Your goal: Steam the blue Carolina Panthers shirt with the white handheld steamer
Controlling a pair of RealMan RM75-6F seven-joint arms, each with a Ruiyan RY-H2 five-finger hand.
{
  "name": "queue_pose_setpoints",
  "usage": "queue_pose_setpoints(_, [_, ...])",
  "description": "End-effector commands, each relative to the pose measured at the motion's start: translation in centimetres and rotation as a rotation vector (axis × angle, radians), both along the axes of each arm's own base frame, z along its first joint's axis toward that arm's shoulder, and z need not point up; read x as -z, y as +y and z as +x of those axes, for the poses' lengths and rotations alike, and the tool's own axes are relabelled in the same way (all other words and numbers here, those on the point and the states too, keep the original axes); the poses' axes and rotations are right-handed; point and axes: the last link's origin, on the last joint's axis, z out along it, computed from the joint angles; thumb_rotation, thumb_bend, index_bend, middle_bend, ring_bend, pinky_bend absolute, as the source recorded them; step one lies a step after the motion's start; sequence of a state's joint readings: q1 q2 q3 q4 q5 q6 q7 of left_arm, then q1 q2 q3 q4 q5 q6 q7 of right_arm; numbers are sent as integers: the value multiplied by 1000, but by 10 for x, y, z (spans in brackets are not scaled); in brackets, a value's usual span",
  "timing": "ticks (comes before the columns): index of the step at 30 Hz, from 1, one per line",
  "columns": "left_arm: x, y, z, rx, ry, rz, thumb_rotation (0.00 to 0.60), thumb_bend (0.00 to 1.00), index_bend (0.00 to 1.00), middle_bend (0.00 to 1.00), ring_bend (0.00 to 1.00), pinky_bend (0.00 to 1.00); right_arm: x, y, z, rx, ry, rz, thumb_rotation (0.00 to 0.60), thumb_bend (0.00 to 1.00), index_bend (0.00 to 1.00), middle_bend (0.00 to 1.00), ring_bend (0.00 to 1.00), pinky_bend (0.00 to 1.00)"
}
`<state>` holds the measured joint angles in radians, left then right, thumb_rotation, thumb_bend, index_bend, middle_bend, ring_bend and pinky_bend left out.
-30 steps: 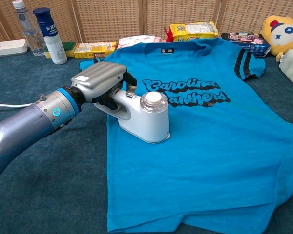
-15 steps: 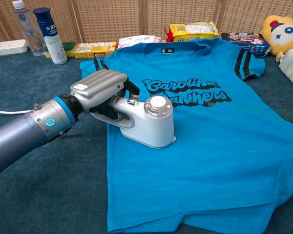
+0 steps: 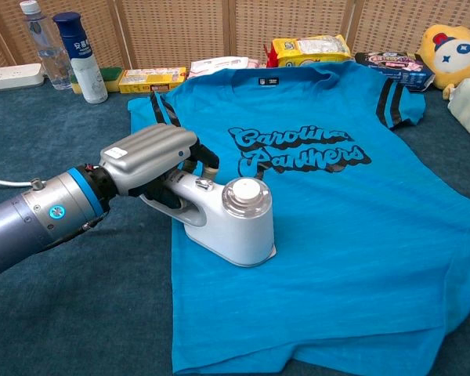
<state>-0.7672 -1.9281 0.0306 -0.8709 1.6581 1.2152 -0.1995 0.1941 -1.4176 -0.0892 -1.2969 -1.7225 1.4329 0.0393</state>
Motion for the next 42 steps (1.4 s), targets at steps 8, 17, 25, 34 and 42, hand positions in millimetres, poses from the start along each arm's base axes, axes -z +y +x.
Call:
queue_pose_setpoints(8, [7, -5, 12, 12, -12, -7, 600, 447, 668, 764, 675, 758, -2, 1, -1, 3, 0, -4, 600, 599, 691, 679, 725, 813])
queue_pose_setpoints(17, [17, -11, 25, 27, -32, -25, 600, 513, 753, 778, 688, 758, -4, 2, -2, 6, 1, -10, 600, 599, 692, 680, 726, 814])
queue_pose_setpoints(25, [18, -1, 22, -7, -21, 2, 600, 513, 760, 797, 706, 761, -4, 2, -3, 8, -1, -9, 600, 600, 692, 680, 726, 814])
queue_pose_setpoints(34, [12, 28, 10, -105, 0, 84, 600, 514, 763, 799, 706, 761, -2, 1, -3, 11, 1, -4, 600, 600, 692, 680, 726, 814])
queue_pose_setpoints(42, [9, 45, 1, -200, -13, 135, 600, 513, 763, 801, 707, 761, -1, -1, -3, 11, 4, -2, 600, 600, 692, 680, 726, 814])
